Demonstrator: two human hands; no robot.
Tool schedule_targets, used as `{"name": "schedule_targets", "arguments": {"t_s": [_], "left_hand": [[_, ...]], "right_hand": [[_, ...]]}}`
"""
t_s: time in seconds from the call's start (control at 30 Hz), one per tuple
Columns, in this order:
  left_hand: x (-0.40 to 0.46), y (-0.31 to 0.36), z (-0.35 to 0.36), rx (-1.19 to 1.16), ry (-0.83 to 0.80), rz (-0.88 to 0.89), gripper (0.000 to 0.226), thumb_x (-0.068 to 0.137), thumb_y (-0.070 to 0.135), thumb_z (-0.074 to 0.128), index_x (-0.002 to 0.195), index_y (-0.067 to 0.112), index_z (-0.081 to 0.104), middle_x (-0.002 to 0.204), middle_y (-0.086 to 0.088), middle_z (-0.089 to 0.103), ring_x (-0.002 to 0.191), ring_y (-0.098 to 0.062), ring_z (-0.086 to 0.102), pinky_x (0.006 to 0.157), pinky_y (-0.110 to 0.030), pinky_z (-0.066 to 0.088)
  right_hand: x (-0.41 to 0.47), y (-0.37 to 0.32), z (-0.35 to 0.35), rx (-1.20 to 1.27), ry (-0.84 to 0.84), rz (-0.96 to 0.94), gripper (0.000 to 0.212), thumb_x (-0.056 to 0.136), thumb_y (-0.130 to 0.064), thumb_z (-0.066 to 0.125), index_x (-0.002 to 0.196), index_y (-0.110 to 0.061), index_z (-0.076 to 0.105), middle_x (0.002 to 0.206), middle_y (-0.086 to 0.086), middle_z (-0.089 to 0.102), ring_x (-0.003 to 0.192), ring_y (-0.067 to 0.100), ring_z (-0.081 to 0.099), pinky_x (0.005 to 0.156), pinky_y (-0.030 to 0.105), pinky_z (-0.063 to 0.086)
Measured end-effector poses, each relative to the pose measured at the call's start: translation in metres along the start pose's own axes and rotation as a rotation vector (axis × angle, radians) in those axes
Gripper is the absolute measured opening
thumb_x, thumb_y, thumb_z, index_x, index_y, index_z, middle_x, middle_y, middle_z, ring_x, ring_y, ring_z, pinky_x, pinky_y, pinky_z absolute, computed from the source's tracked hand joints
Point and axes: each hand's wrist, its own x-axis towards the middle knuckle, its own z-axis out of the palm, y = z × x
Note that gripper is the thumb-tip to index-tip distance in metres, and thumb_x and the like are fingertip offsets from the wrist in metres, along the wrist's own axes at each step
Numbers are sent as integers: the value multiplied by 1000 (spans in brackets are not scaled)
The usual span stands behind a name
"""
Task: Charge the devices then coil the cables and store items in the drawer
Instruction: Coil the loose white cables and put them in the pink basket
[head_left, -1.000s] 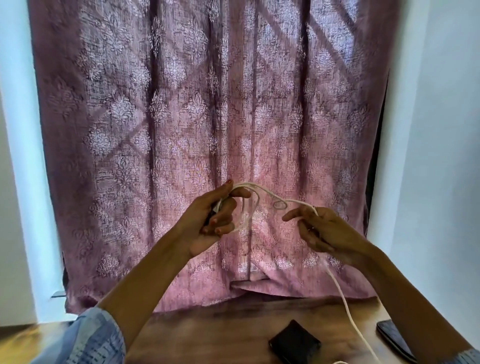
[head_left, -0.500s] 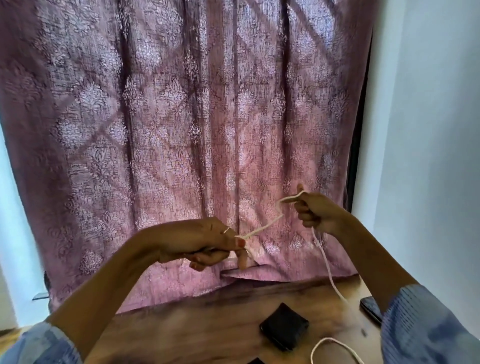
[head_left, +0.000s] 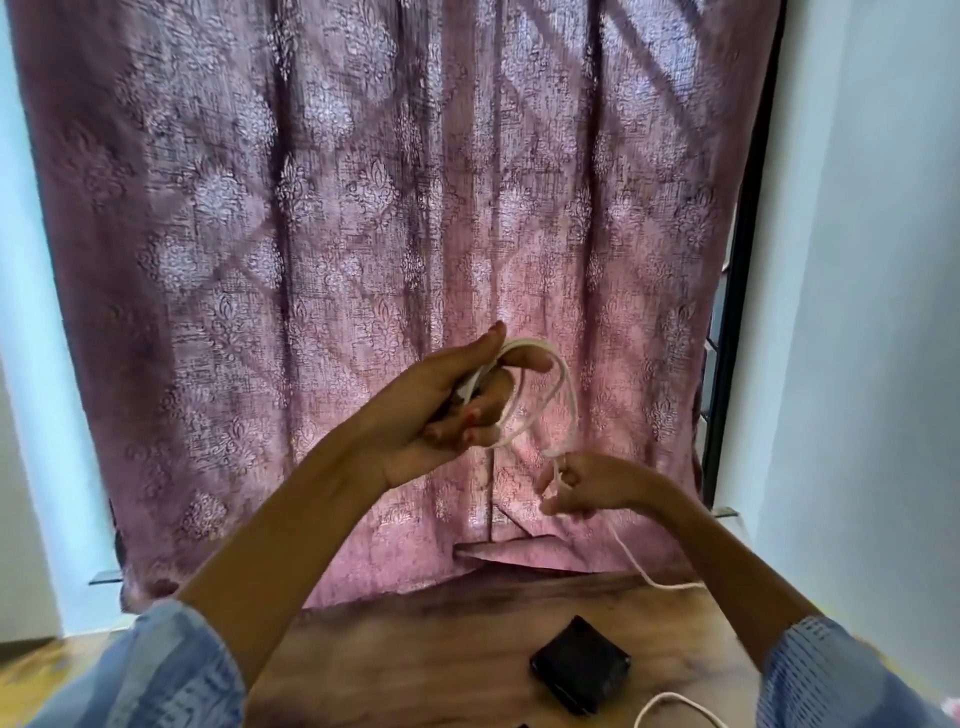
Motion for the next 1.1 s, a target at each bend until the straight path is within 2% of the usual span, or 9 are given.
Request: {"name": "schedule_targets", "arguments": {"t_s": [0.17,0.3,0.4,0.53,0.63,0.73,0.87,1.0,1.1], "left_hand": [[20,7,13,-110,13,108,39,95,34,40,106,8,67,52,6,51,28,-3,30,42,-15,38],[27,12,21,-165,59,173,39,99,30,34,114,5,60,57,5,52,30,-3,31,47,-16,41],[30,16,27,-208,82,218,38,96,28,39,119,5,59,63,4,57,36,-3,36,51,-18,46],[29,20,33,-201,110,270,37,96,25,39,121,7,59,69,6,60,45,-4,45,60,-21,51],[29,23,39,-221,127,308,38,96,25,36,126,6,51,76,4,64,55,-7,60,70,-22,52],[29,21,44,-192,176,348,36,94,26,41,122,9,55,96,0,73,87,-13,70,85,-26,54],[34,19,49,155,285,406,34,98,27,36,127,17,48,112,3,70,114,-13,61,102,-31,38],[31,11,52,988,382,443,42,101,32,31,142,21,30,112,21,64,109,-10,61,95,-10,39],[28,2,47,1565,326,284,44,101,36,30,141,19,30,118,8,65,94,-28,66,84,-38,53]], "right_hand": [[-15,-35,11,45,-431,-41,50,85,-15,70,130,-8,51,103,-3,67,96,22,58,84,33,46],[-40,-59,5,240,-567,-152,62,83,-1,64,138,-20,42,142,8,47,135,21,41,88,15,48],[-53,-70,2,562,-377,-343,56,86,5,57,137,-11,44,142,14,48,132,20,46,94,22,48],[-57,-78,9,1084,90,-405,26,85,-20,62,108,-8,65,103,15,67,97,26,67,86,34,56],[-60,-86,16,1016,389,-385,17,85,-25,57,86,-11,66,80,6,62,72,15,64,67,26,56],[-69,-100,26,868,436,-330,23,97,-21,45,88,-7,61,71,2,57,63,15,61,65,29,56],[-85,-122,37,721,390,-234,30,103,-20,36,102,-4,62,59,-3,48,45,13,49,49,25,46],[-101,-133,36,638,350,-190,27,102,-22,39,103,-11,64,53,-5,40,36,6,29,39,20,27],[-115,-138,27,327,421,-196,17,98,-21,49,101,-17,65,58,1,44,38,4,32,44,24,31]]}}
